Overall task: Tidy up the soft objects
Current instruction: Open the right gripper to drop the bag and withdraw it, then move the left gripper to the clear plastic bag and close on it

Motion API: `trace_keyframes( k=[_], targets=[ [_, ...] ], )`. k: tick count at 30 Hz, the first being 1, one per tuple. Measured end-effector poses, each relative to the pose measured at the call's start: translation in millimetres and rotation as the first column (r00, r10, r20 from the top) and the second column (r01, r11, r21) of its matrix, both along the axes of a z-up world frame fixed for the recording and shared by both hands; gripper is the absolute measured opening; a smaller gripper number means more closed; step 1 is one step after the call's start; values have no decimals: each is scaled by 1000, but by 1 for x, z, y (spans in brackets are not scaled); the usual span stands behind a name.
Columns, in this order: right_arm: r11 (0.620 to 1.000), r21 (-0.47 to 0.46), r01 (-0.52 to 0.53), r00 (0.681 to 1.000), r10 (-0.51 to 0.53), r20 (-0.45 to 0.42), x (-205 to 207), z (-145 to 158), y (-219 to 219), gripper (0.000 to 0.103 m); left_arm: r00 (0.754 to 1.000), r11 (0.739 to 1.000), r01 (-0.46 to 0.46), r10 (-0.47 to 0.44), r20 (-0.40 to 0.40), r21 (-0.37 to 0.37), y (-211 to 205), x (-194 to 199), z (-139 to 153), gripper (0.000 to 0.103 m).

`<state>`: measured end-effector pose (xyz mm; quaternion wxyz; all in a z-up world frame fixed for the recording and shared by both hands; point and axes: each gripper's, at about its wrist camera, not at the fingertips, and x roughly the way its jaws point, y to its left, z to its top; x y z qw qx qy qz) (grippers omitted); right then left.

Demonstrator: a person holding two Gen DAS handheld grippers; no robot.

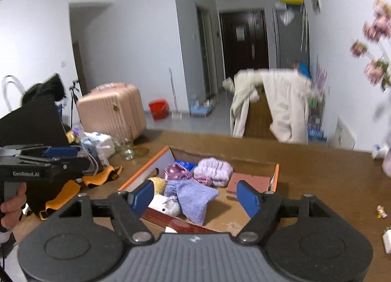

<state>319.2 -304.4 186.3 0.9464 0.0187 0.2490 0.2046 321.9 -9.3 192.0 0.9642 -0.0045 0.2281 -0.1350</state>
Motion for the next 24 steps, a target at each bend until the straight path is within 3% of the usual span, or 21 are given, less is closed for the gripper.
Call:
trace_keyframes(
  k=[2, 8, 15, 19, 21, 24],
  targets=[
    [1000, 8, 1, 998, -1, 57, -30, -5, -1, 83, 999, 1000, 6, -6, 38, -11, 0, -30, -7, 82],
    [1000, 19, 0, 986, -3, 165, -113, -31, -3, 85, 989, 998, -61, 61, 136, -4, -3, -111, -49, 85],
    [998, 40, 56, 977, -63, 206, -197, -81, 0, 88, 992, 991, -82, 91, 84, -104, -2, -181, -101, 95],
    [992, 96, 85, 980, -101, 170, -227, -111, -1, 89, 994, 995, -90, 93, 56, -52, -4, -196, -115, 96],
    [993, 79, 85, 984, -97, 148, -230, -121, 1, 89, 993, 995, -100, 101, 58, -23, -7, -194, -116, 96],
    [994, 55, 91, 985, -98, 139, -225, -125, 3, 89, 993, 994, -103, 105, 54, -39, -7, -185, -114, 96]
  ],
)
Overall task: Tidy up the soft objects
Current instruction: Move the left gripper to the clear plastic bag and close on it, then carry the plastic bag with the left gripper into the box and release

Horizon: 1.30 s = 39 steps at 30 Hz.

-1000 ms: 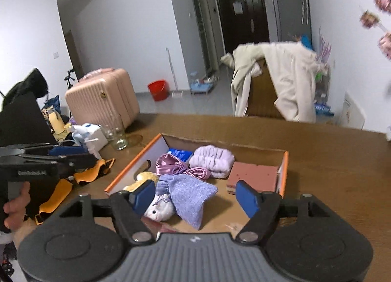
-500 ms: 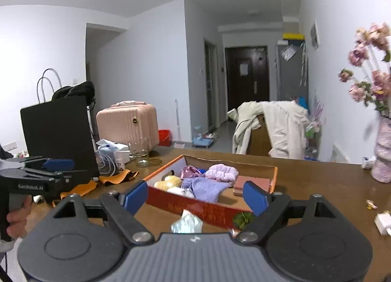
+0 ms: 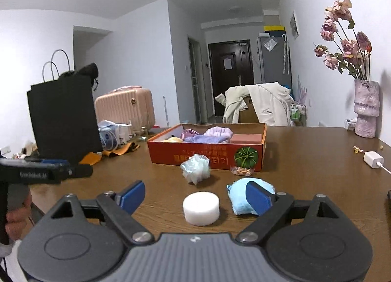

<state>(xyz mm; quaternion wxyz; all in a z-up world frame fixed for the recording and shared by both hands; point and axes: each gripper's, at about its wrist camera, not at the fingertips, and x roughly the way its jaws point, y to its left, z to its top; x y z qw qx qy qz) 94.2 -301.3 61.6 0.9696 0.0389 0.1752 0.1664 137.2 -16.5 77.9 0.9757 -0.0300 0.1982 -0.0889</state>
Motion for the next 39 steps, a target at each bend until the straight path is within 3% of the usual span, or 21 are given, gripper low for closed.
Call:
trace_keyframes(
  k=[10, 13, 16, 21, 25, 31, 33, 34, 39],
  targets=[
    [998, 23, 51, 995, -49, -84, 65, -10, -17, 89, 997, 1000, -20, 19, -75, -7, -8, 79, -15, 95],
    [997, 28, 76, 991, -73, -113, 98, -14, -24, 89, 996, 1000, -26, 26, -88, 0, -15, 126, -19, 79],
    [996, -1, 85, 988, -84, -132, 138, -18, -25, 89, 992, 999, 11, -16, -129, -39, -21, 172, -26, 66],
    [995, -61, 81, 983, -90, -163, 205, -27, -16, 87, 967, 993, 78, -97, -234, -91, -38, 241, -48, 65],
    [989, -118, 91, 967, -116, -227, 251, -48, -8, 80, 952, 990, 120, -137, -273, -78, -55, 268, -66, 62],
    [987, -146, 60, 954, -100, -283, 280, -72, 0, 76, 928, 977, 168, -202, -313, -134, -62, 283, -88, 35],
    [986, -158, 45, 947, -92, -308, 286, -78, 2, 60, 928, 976, 174, -206, -309, -128, -63, 282, -88, 31],
    [987, -159, 35, 945, -84, -315, 287, -80, 2, 58, 926, 975, 178, -213, -312, -136, -62, 282, -88, 28],
    [981, -189, 37, 955, -90, -284, 285, -82, 7, 23, 934, 975, 159, -200, -296, -158, -57, 277, -82, 24]
  ],
)
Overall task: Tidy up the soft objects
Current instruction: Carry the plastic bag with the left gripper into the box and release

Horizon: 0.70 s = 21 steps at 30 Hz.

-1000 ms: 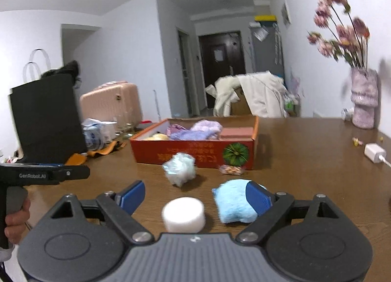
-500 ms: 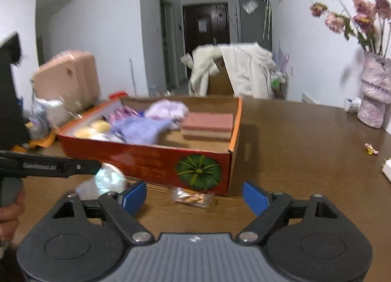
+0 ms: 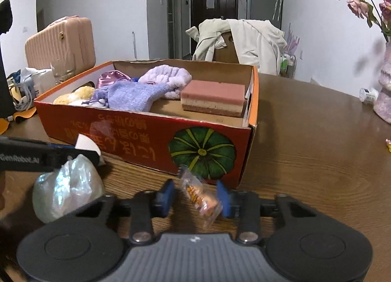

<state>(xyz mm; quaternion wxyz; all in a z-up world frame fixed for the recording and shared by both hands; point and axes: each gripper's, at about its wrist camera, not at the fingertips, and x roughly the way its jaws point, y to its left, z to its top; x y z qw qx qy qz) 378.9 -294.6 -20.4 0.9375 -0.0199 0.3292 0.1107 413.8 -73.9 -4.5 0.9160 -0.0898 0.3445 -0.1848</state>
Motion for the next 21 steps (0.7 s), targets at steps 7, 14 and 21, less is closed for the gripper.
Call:
trace_keyframes(
  k=[7, 14, 21],
  targets=[
    [999, -7, -33, 998, 33, 55, -18, 20, 3, 15, 995, 998, -60, 58, 82, 26, 10, -35, 31, 24],
    [992, 102, -69, 982, 50, 181, -84, 72, -5, 15, 973, 990, -144, 142, 180, -4, 39, -103, 76, 24],
    [979, 153, -132, 968, 95, 232, -148, 95, 5, 15, 963, 991, -129, 130, 236, -24, 42, -161, 97, 24]
  ],
)
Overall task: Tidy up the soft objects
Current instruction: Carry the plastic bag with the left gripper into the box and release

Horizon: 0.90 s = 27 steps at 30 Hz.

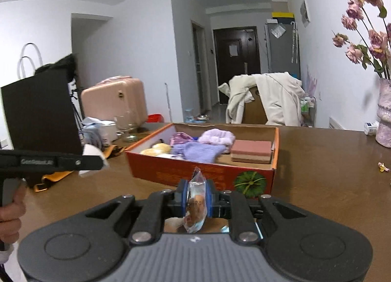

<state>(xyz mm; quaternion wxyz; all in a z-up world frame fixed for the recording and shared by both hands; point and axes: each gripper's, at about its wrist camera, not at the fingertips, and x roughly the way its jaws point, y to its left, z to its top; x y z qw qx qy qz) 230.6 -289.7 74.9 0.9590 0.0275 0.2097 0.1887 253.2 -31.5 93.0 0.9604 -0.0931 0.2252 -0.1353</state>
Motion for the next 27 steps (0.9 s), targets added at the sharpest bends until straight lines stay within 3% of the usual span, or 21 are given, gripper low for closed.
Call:
trace_keyframes(
  k=[5, 9, 14, 20, 22, 27],
  targets=[
    [1000, 9, -10, 1000, 10, 0, -14, 3, -2, 15, 1000, 1000, 28, -28, 12, -4, -7, -4, 5, 24],
    [1000, 9, -24, 1000, 24, 19, 2, 12, -6, 15, 997, 997, 77, -77, 5, -14, -18, 36, 12, 24],
    [999, -21, -39, 999, 39, -8, 78, 24, -13, 15, 988, 992, 127, -126, -85, 0, -43, 139, 18, 24],
    [999, -33, -16, 988, 11, -152, 201, 3, -6, 15, 965, 992, 120, -107, -238, 42, -81, 263, -7, 24],
    [998, -64, -16, 982, 3, -188, 230, -8, 3, 15, 956, 992, 116, -98, -276, 50, -88, 292, -21, 25],
    [998, -54, -21, 963, 6, -270, 277, -35, 25, 18, 941, 992, 92, -60, -332, 81, -91, 335, -49, 41]
  ],
)
